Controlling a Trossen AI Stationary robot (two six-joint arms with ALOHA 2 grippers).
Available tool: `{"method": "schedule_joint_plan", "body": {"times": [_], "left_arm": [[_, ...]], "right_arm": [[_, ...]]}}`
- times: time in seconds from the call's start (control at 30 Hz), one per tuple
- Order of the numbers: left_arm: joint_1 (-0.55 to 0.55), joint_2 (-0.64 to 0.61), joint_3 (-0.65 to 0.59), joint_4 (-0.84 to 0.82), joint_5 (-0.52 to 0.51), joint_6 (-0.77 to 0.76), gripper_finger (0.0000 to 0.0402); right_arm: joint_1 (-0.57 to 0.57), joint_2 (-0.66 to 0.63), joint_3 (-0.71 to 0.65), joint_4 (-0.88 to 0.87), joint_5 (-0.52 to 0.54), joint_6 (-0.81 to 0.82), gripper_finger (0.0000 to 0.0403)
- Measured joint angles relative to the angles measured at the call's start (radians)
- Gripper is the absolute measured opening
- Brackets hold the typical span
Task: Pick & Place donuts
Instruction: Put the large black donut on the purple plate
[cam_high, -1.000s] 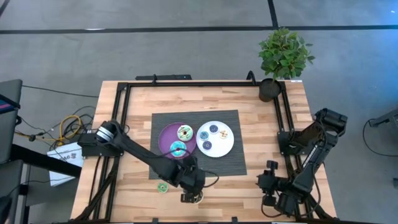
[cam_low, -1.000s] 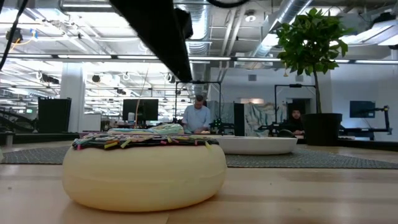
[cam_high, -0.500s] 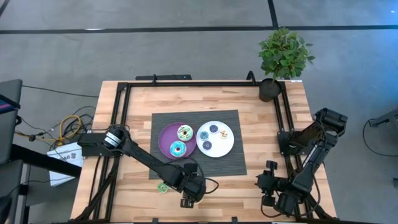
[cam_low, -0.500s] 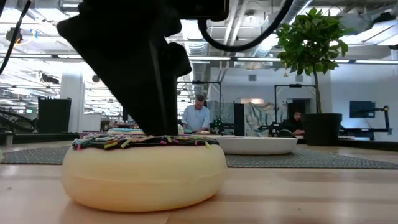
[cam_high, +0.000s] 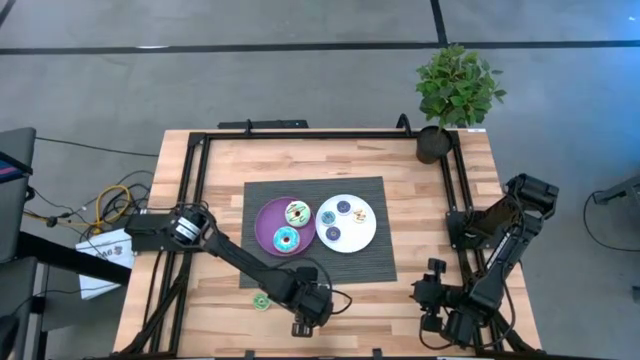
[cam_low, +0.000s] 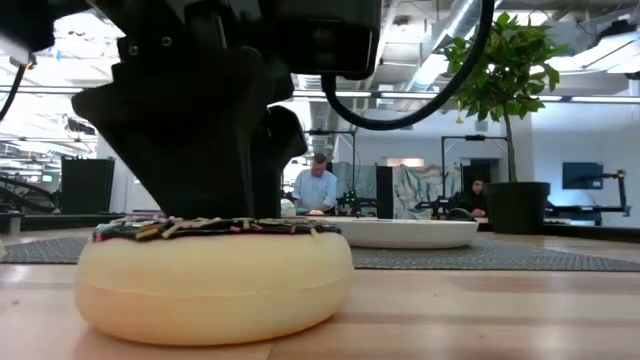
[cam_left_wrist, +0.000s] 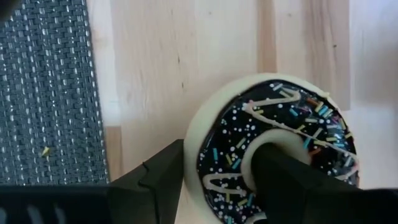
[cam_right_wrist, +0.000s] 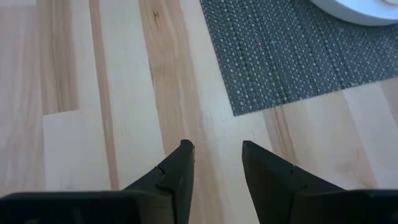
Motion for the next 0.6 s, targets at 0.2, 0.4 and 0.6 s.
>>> {"method": "schedule_joint_plan", "body": {"times": [0.2,0.4,0.6], "left_arm": [[0.0,0.0,0.0,-0.007,-0.009,0.007,0.0152],[0.0,0.0,0.0,-0.007,0.007,0.011,0.0119],[0.002,-0.011,-0.002,-0.031,0.01,0.009,0.0115]], "right_arm": [[-0.006,0.0,0.0,0.004,0.0,-0.003,0.0127],[-0.013,0.0,0.0,0.004,0.0,-0.003,0.0127],[-0.013,0.0,0.0,0.004,0.0,-0.003,0.0127]]}}
